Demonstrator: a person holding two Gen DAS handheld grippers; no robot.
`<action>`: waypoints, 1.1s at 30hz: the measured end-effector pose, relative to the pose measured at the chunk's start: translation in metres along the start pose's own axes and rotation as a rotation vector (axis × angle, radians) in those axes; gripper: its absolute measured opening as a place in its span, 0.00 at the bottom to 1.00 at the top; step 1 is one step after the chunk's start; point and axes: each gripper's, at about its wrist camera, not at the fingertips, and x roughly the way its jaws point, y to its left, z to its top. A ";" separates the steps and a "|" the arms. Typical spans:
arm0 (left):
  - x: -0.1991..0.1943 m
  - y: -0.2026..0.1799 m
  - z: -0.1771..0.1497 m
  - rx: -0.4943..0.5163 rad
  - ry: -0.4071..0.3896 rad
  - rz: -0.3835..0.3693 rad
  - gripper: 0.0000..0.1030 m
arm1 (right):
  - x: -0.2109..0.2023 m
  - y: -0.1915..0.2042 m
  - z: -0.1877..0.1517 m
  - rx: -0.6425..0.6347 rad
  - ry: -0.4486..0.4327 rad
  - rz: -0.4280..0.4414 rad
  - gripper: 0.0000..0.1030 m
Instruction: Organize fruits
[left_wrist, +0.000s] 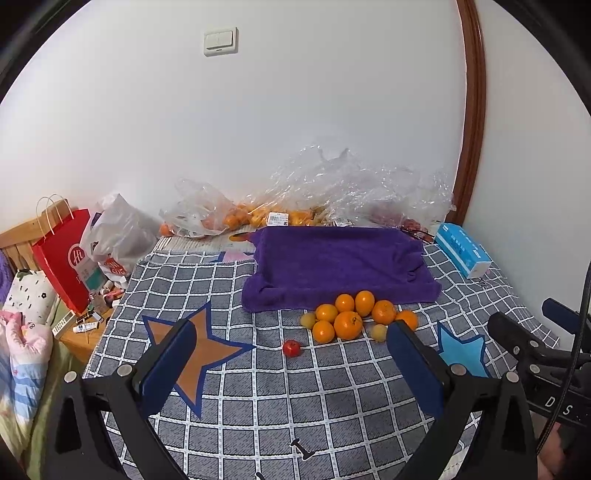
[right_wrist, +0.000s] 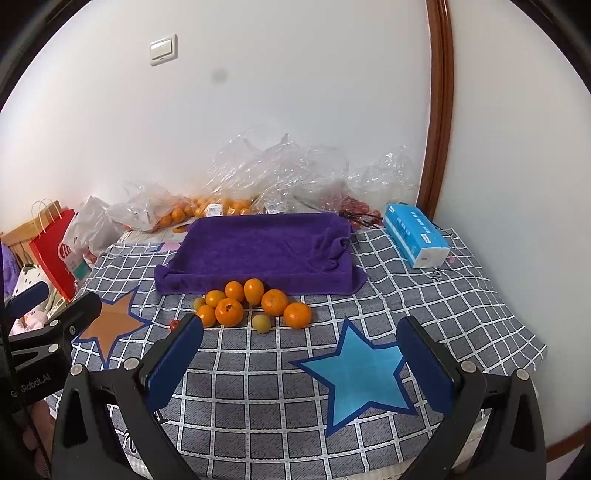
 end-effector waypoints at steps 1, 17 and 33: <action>0.000 0.000 0.000 -0.002 0.000 0.001 1.00 | 0.000 0.001 0.000 -0.004 0.000 -0.004 1.00; -0.003 0.001 -0.004 -0.001 0.003 -0.002 1.00 | -0.001 0.005 -0.003 -0.005 0.002 -0.002 1.00; -0.005 0.000 -0.005 -0.001 -0.007 -0.001 1.00 | -0.002 0.002 -0.004 0.020 0.001 -0.003 1.00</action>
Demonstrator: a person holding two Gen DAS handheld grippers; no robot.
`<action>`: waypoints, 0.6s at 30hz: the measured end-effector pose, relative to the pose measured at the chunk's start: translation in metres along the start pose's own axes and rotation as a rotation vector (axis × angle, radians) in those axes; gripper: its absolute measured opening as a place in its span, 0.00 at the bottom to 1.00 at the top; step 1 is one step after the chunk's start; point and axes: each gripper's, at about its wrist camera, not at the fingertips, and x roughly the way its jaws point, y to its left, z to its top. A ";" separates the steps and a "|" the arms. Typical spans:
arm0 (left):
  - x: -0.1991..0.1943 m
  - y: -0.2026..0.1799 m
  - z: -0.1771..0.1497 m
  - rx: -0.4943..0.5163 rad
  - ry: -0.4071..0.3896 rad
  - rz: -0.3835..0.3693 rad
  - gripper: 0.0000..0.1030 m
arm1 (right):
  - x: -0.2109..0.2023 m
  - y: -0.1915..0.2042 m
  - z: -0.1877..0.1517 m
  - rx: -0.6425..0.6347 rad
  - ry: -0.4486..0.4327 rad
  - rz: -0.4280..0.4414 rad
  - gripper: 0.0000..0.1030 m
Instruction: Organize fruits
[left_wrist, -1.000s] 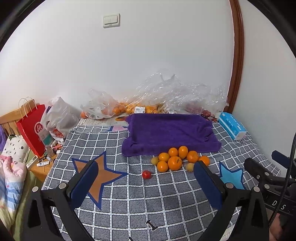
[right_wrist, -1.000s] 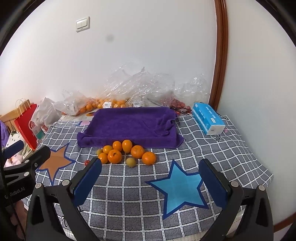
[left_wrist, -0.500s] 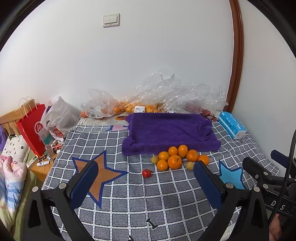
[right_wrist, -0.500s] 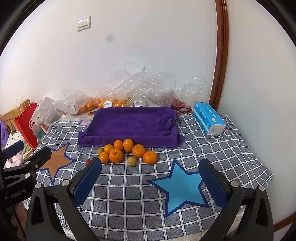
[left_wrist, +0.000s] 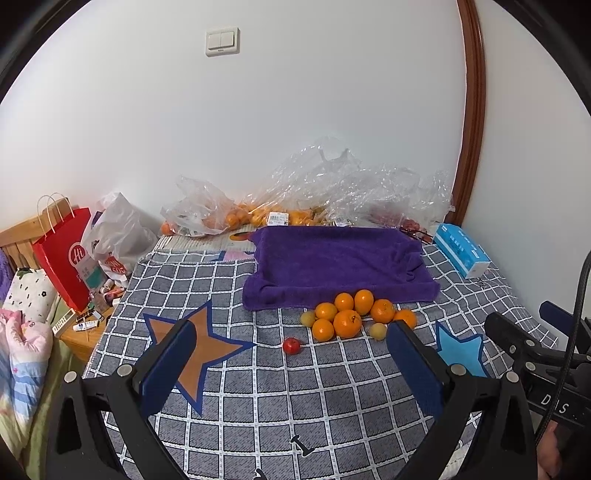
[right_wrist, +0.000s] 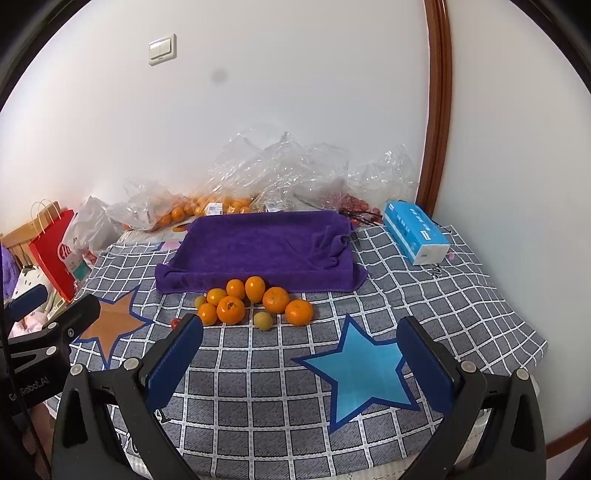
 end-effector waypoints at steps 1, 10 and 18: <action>0.000 0.000 0.000 0.000 0.000 0.002 1.00 | 0.000 0.000 0.000 0.003 -0.002 0.002 1.00; 0.000 0.002 0.000 -0.012 0.009 -0.005 1.00 | -0.002 -0.002 -0.001 0.005 0.000 -0.004 1.00; -0.002 0.003 0.000 -0.010 0.006 -0.006 1.00 | 0.000 -0.001 -0.002 0.000 0.009 -0.008 1.00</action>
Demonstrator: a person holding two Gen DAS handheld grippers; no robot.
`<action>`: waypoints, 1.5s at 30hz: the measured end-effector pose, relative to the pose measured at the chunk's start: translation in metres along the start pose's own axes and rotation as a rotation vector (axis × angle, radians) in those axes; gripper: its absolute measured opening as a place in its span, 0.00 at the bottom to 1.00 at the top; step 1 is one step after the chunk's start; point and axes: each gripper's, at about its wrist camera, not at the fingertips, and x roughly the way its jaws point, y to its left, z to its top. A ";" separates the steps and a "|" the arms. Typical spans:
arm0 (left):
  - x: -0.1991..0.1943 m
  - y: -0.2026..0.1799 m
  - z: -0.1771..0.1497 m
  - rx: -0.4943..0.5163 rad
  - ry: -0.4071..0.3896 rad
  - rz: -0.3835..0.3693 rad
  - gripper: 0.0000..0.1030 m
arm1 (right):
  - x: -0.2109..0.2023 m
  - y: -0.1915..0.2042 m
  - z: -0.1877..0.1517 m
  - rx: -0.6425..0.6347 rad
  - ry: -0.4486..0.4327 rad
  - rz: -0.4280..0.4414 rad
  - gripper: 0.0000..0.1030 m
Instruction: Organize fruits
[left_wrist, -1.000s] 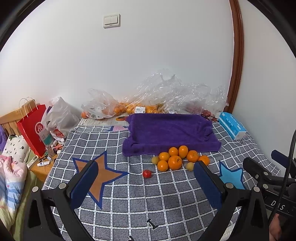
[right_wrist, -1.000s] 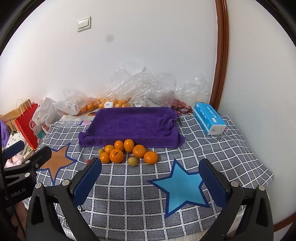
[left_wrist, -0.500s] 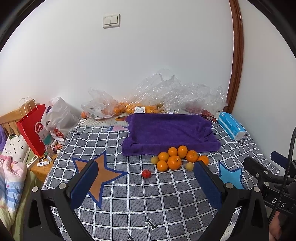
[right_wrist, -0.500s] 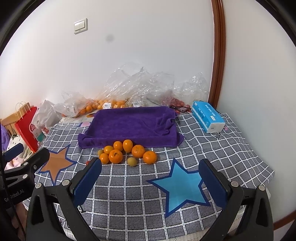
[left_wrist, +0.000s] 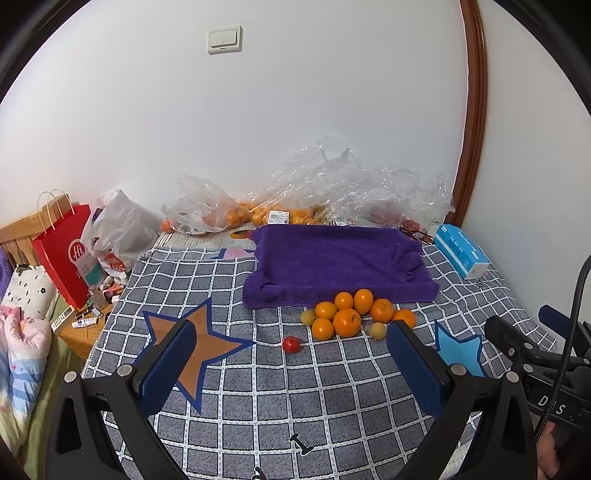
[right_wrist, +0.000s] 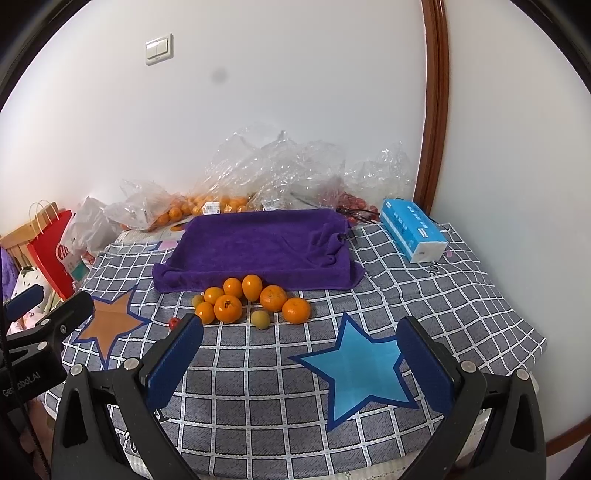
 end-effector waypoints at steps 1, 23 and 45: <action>0.000 0.000 0.000 0.001 -0.002 0.002 1.00 | 0.000 0.000 0.000 0.000 -0.001 -0.003 1.00; 0.033 -0.005 0.000 0.013 0.029 0.020 1.00 | 0.027 0.005 0.000 -0.067 -0.031 -0.019 1.00; 0.117 0.012 -0.013 -0.007 0.156 0.006 1.00 | 0.127 -0.016 -0.005 0.039 0.146 0.108 0.94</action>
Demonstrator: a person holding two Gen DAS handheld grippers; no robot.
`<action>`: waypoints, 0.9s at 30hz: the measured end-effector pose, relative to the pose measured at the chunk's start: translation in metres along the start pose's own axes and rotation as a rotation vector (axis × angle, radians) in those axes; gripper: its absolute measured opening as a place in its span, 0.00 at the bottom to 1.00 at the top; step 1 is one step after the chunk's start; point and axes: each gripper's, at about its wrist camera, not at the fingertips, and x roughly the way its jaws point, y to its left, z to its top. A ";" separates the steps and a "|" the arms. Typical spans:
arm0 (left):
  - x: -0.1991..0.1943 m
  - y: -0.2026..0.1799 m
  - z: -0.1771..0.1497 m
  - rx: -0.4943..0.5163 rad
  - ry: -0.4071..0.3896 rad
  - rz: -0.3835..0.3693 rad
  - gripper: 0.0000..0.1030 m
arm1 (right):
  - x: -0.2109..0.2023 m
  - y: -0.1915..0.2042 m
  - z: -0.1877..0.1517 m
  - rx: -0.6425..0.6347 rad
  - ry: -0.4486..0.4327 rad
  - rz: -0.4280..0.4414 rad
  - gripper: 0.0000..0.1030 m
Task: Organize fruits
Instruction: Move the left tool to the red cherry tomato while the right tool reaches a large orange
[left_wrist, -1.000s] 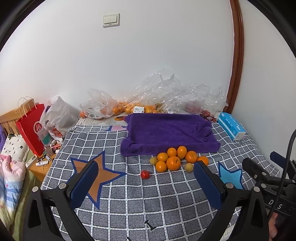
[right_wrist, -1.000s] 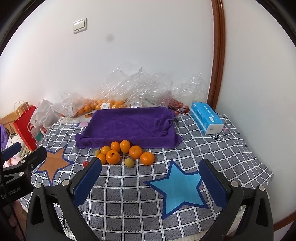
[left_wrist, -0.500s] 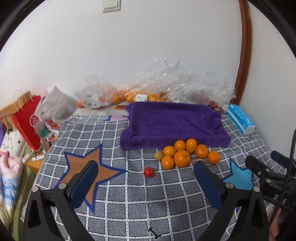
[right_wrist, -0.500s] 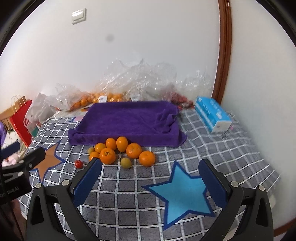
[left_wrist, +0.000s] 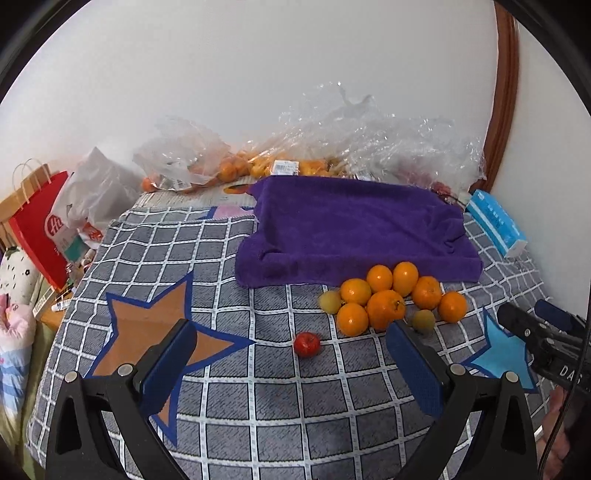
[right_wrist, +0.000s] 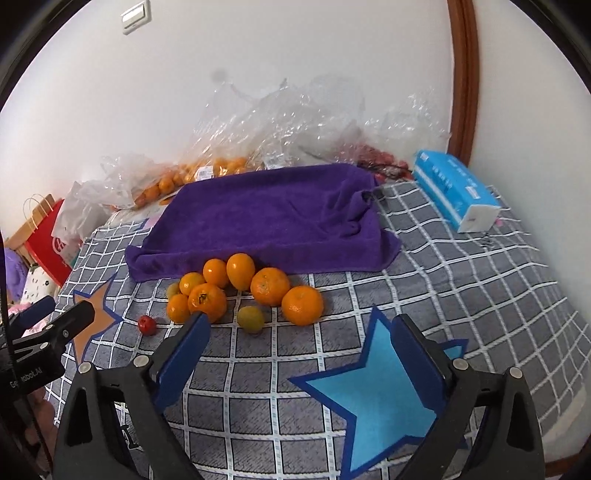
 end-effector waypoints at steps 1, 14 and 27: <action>0.003 -0.001 0.000 0.007 0.006 -0.002 1.00 | 0.003 0.000 0.001 0.001 0.006 0.002 0.94; 0.040 0.006 -0.003 -0.017 0.052 -0.012 0.98 | 0.041 -0.011 -0.006 0.011 0.074 -0.019 0.84; 0.072 0.022 -0.016 -0.046 0.119 -0.081 0.86 | 0.088 -0.003 -0.015 -0.015 0.124 -0.016 0.53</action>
